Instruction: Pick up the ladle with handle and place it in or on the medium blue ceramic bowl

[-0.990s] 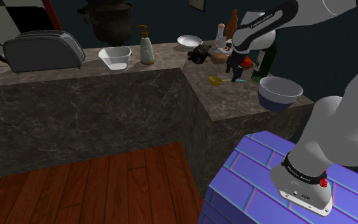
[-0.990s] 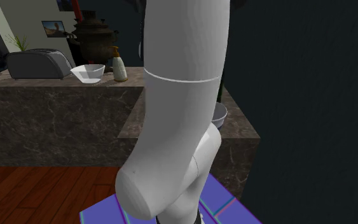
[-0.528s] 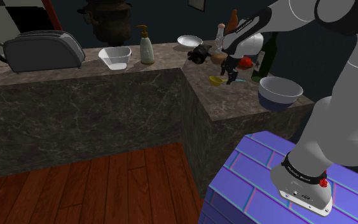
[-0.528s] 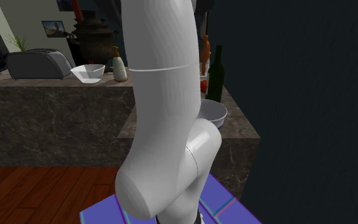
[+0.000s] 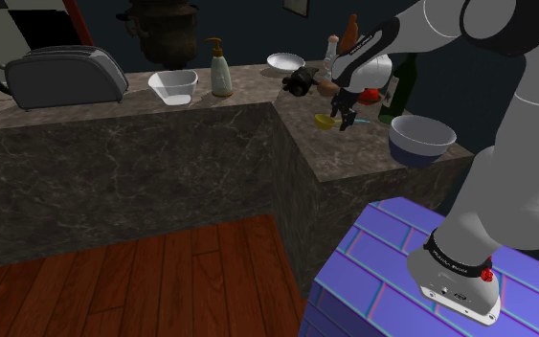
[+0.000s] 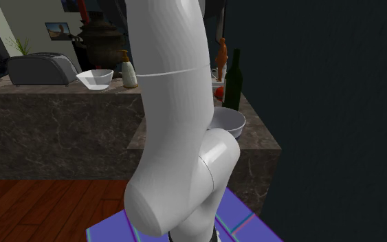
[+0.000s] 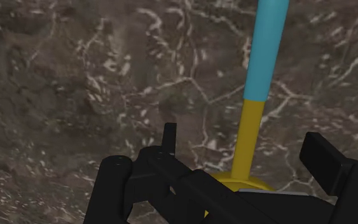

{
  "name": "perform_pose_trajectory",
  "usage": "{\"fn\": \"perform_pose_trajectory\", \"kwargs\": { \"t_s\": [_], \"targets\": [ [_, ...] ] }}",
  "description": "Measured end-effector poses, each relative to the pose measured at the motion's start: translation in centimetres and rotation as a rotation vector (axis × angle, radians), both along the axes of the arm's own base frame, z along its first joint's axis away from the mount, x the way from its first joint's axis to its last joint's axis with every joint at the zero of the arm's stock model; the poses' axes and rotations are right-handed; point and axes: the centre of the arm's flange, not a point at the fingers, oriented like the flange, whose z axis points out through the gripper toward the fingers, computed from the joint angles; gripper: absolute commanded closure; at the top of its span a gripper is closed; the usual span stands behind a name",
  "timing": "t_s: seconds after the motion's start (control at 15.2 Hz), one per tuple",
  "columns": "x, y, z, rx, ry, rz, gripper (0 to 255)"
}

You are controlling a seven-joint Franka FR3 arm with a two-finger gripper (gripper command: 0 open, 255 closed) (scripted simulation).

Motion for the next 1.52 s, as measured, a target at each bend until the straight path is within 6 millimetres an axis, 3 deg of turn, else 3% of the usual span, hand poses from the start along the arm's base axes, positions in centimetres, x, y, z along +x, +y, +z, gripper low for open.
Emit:
{"fn": "perform_pose_trajectory", "kwargs": {
  "t_s": [0.07,0.13,0.86,1.52],
  "targets": [
    [0.0,0.0,0.0,0.0,0.0,0.0,0],
    [0.0,0.0,0.0,0.0,0.0,0.0,255],
    [0.0,0.0,0.2,0.001,0.0,0.0,255],
    [0.1,0.0,5.2,0.0,-0.001,0.0,255]
  ]
}}
